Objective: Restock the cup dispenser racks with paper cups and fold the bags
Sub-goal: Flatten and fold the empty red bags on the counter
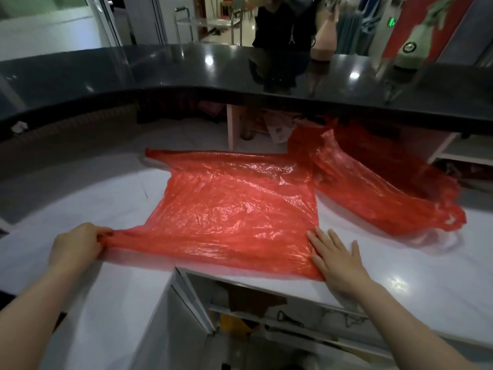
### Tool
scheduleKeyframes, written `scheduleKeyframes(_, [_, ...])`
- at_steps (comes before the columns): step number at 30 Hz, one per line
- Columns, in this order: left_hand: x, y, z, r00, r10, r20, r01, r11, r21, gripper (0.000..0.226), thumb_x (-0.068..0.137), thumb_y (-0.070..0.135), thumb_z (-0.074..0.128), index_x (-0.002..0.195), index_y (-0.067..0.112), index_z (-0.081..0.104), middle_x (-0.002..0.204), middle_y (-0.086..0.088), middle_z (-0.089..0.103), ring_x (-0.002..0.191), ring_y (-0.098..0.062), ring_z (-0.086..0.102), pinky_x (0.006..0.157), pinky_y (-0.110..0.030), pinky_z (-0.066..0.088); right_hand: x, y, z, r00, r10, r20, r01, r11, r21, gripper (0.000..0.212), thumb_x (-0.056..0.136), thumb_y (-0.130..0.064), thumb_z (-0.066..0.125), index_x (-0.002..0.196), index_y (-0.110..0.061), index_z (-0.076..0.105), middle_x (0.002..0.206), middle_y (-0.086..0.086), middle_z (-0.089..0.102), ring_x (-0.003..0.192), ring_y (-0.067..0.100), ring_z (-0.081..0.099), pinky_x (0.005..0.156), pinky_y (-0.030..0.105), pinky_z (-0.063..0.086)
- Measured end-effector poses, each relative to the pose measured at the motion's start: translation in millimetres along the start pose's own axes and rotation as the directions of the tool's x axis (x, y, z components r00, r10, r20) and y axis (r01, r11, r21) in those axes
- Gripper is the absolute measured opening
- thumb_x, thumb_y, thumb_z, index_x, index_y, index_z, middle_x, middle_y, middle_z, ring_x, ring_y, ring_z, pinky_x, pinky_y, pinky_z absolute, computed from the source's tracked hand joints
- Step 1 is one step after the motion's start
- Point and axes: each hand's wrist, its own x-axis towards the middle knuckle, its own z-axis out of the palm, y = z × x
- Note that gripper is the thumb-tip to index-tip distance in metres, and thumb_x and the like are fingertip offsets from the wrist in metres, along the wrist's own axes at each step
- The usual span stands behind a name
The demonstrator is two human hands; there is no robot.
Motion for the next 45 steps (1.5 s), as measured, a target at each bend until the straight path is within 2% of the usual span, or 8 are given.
scheduleKeyframes(12, [-0.7, 22.9, 1.1, 0.998, -0.007, 0.062, 0.015, 0.991, -0.131, 0.041, 0.072, -0.003, 0.056, 0.107, 0.014, 0.068, 0.11, -0.019, 0.058, 0.102, -0.038, 0.056, 0.086, -0.04, 0.047, 5.0, -0.9, -19.8, 0.992, 0.025, -0.123, -0.02, 0.999, 0.044, 0.058, 0.1, -0.037, 0.034, 0.149, -0.041, 0.002, 0.16, -0.008, -0.001, 0.147, 0.017, 0.0, 0.116, 0.054, 0.003])
scheduleKeyframes(20, [-10.5, 25.4, 3.7, 0.976, -0.215, 0.041, 0.215, 0.905, -0.368, 0.046, 0.075, -0.002, 0.057, 0.12, 0.011, 0.059, 0.115, -0.02, 0.062, 0.104, -0.039, 0.057, 0.089, -0.042, 0.046, -22.1, -10.7, 8.8, 0.986, -0.092, -0.137, 0.109, 0.987, 0.119, 0.088, 0.073, -0.082, 0.039, 0.148, -0.044, 0.012, 0.152, -0.02, -0.005, 0.144, 0.006, -0.005, 0.114, 0.032, -0.01])
scheduleKeyframes(25, [-6.6, 42.4, -22.2, 0.826, -0.425, 0.37, 0.493, 0.227, -0.84, 0.032, 0.083, -0.004, 0.043, 0.105, 0.009, 0.063, 0.049, 0.002, 0.065, 0.041, -0.01, 0.06, 0.051, -0.025, 0.053, -26.4, -14.2, 5.2, 0.958, -0.032, -0.283, 0.124, 0.942, 0.312, 0.06, 0.081, -0.042, 0.066, 0.136, -0.037, 0.042, 0.14, -0.018, 0.041, 0.131, 0.008, 0.037, 0.111, 0.029, 0.024])
scheduleKeyframes(28, [-6.8, 48.9, -47.9, 0.808, -0.137, 0.573, 0.527, -0.267, -0.807, 0.037, 0.073, -0.004, 0.041, 0.099, 0.016, 0.056, 0.063, -0.001, 0.069, 0.055, -0.012, 0.067, 0.092, -0.045, 0.041, -29.1, -13.7, 0.8, 0.915, 0.159, -0.37, 0.06, 0.855, 0.516, 0.051, 0.078, 0.003, 0.058, 0.113, -0.033, 0.059, 0.112, -0.011, 0.063, 0.102, 0.014, 0.058, 0.085, 0.022, 0.043])
scheduleKeyframes(31, [-11.3, 43.8, -65.9, 0.942, 0.083, 0.326, 0.31, -0.59, -0.745, 0.062, 0.034, 0.004, 0.077, 0.093, 0.016, 0.063, 0.085, 0.001, 0.068, 0.084, -0.012, 0.067, 0.103, -0.038, 0.038, -22.4, -16.4, -12.3, 0.856, 0.323, -0.405, 0.073, 0.699, 0.711, 0.038, 0.081, 0.005, 0.058, 0.091, -0.031, 0.059, 0.088, -0.015, 0.064, 0.083, 0.007, 0.059, 0.064, 0.016, 0.039])
scheduleKeyframes(35, [-19.6, 42.7, -65.3, 0.984, 0.168, 0.053, 0.164, -0.762, -0.626, 0.032, 0.074, 0.025, 0.075, 0.103, 0.014, 0.067, 0.11, -0.007, 0.069, 0.114, -0.023, 0.058, 0.106, -0.04, 0.028, -9.2, -18.9, -32.1, 0.813, 0.425, -0.397, 0.195, 0.444, 0.875, 0.01, 0.091, -0.012, 0.06, 0.089, -0.019, 0.066, 0.081, -0.006, 0.068, 0.075, 0.01, 0.064, 0.057, 0.017, 0.045])
scheduleKeyframes(41, [-23.3, 51.0, -45.0, 0.972, 0.122, 0.203, 0.236, -0.479, -0.845, 0.094, 0.066, 0.08, 0.036, 0.134, 0.016, 0.046, 0.141, -0.007, 0.049, 0.124, -0.021, 0.048, 0.103, -0.038, 0.033, 1.2, -19.4, -50.7, 0.79, 0.501, -0.354, 0.273, 0.229, 0.934, 0.014, 0.097, -0.019, 0.052, 0.087, -0.02, 0.062, 0.067, -0.009, 0.07, 0.06, 0.007, 0.066, 0.052, 0.019, 0.052])
scheduleKeyframes(45, [-23.7, 62.8, -22.0, 0.95, 0.193, 0.244, 0.21, 0.181, -0.961, 0.047, 0.098, 0.018, 0.049, 0.143, 0.02, 0.035, 0.146, -0.002, 0.041, 0.132, -0.017, 0.039, 0.103, -0.03, 0.032, 6.0, -21.0, -59.2, 0.788, 0.497, -0.363, 0.271, 0.249, 0.93, 0.02, 0.097, -0.022, 0.052, 0.082, -0.029, 0.063, 0.069, -0.006, 0.065, 0.062, 0.017, 0.062, 0.055, 0.034, 0.053])
